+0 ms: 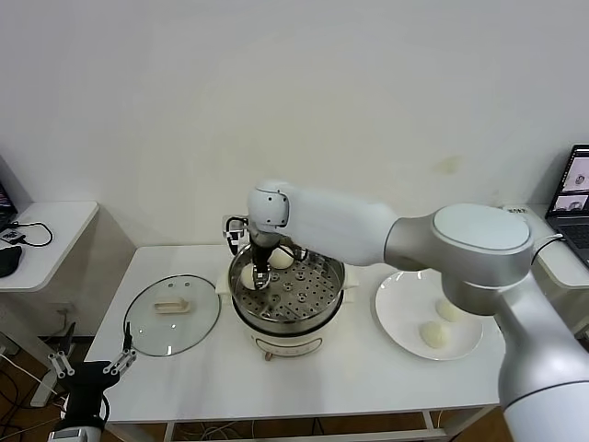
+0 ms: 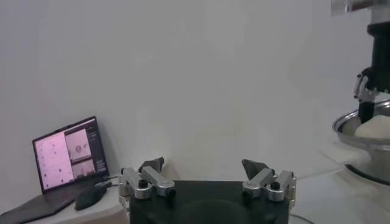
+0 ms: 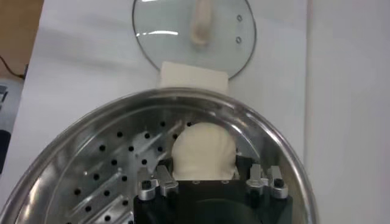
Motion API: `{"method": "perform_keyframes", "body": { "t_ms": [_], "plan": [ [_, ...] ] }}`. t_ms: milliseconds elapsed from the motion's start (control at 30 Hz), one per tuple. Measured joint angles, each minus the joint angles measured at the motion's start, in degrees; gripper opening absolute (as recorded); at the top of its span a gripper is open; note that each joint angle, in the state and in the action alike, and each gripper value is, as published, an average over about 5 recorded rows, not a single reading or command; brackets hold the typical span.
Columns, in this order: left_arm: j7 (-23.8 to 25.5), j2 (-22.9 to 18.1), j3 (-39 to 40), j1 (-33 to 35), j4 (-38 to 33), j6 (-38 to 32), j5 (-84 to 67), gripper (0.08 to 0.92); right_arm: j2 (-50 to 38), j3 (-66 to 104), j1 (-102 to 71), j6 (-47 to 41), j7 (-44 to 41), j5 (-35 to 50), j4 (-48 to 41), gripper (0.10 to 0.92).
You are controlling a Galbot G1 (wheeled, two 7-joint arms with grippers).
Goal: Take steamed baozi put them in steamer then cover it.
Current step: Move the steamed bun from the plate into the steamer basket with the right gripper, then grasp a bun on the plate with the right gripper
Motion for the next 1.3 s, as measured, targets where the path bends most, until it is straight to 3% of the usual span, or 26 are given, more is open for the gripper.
{"method": "perform_keyframes", "body": {
  "t_ms": [200, 400, 667, 1000, 1300],
  "plan": [
    [0.0, 0.0, 0.1, -0.1, 0.0, 0.0, 0.0, 0.823, 0.3, 0.4, -0.5, 0.0, -0.2, -0.6, -0.6, 0.661],
    [0.0, 0.0, 0.1, -0.1, -0.1, 0.0, 0.0, 0.823, -0.6, 0.7, 0.6, 0.8, -1.7, -1.7, 0.2, 0.799],
    [0.1, 0.1, 0.3, -0.2, -1.0, 0.3, 0.1, 0.823, -5.6, -0.2, 6.0, 4.2, -6.4, -3.2, 4.4, 0.823],
    [0.3, 0.3, 1.3, 0.2, -2.1, 0.9, 0.3, 0.823, -19.8, -3.2, 15.2, 8.5, -11.9, -4.6, 15.9, 0.823],
    [0.3, -0.2, 2.7, 1.0, -2.6, 1.3, 1.4, 0.823, -36.8, -4.7, 16.8, 13.3, -15.2, -10.9, 25.8, 0.823]
  ]
}}
